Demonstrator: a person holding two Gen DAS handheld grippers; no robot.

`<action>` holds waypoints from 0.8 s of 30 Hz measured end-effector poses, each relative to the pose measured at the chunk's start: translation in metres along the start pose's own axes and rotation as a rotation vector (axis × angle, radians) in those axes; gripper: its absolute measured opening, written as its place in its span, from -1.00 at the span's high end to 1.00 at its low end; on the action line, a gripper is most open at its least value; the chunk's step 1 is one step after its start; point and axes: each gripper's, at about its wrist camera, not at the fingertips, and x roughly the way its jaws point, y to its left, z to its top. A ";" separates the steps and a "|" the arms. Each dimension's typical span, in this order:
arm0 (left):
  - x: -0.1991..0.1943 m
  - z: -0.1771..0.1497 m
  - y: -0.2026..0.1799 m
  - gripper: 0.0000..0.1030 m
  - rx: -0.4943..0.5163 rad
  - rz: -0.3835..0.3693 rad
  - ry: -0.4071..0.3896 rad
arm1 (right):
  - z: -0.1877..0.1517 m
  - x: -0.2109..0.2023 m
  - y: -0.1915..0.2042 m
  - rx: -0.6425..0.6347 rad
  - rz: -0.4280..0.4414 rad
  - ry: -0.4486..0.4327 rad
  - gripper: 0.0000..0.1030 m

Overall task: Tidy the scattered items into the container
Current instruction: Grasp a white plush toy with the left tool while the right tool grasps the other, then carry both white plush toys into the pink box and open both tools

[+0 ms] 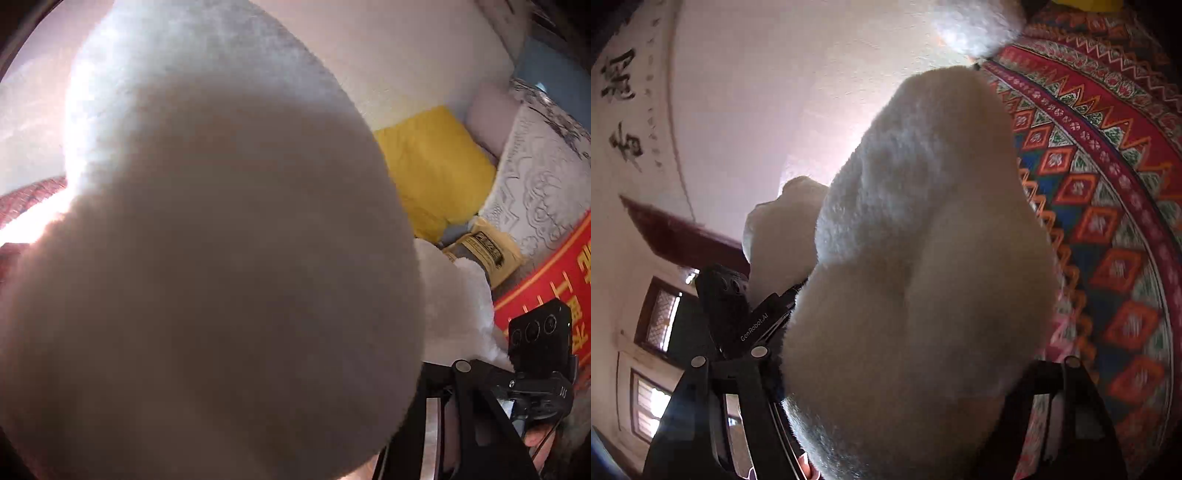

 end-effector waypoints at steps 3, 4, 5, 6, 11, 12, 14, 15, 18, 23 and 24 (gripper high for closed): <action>-0.097 -0.041 -0.007 0.02 0.034 0.067 -0.081 | -0.055 -0.038 0.053 -0.064 0.047 0.001 -0.44; -0.125 -0.052 -0.006 0.02 0.037 0.088 -0.101 | -0.069 -0.047 0.071 -0.088 0.059 0.002 -0.45; -0.151 -0.063 -0.004 0.02 0.039 0.114 -0.125 | -0.082 -0.056 0.088 -0.114 0.066 0.002 -0.46; -0.177 -0.074 -0.002 0.01 0.047 0.152 -0.154 | -0.092 -0.062 0.106 -0.143 0.069 0.000 -0.46; -0.283 -0.111 0.027 0.00 0.053 0.288 -0.280 | -0.126 -0.060 0.197 -0.290 0.105 0.018 -0.48; -0.297 -0.116 0.037 0.00 0.045 0.313 -0.301 | -0.129 -0.054 0.213 -0.323 0.111 0.024 -0.49; -0.326 -0.124 0.057 0.00 0.033 0.369 -0.342 | -0.136 -0.039 0.246 -0.379 0.125 0.041 -0.50; -0.340 -0.128 0.067 -0.01 0.023 0.387 -0.356 | -0.140 -0.031 0.261 -0.405 0.132 0.051 -0.50; -0.373 -0.134 0.106 -0.01 -0.003 0.440 -0.375 | -0.153 0.001 0.306 -0.484 0.145 0.086 -0.51; -0.412 -0.128 0.189 -0.06 0.025 0.612 -0.330 | -0.169 0.076 0.367 -0.561 0.167 0.144 -0.54; -0.417 -0.124 0.209 -0.07 0.037 0.662 -0.312 | -0.171 0.095 0.378 -0.573 0.162 0.151 -0.55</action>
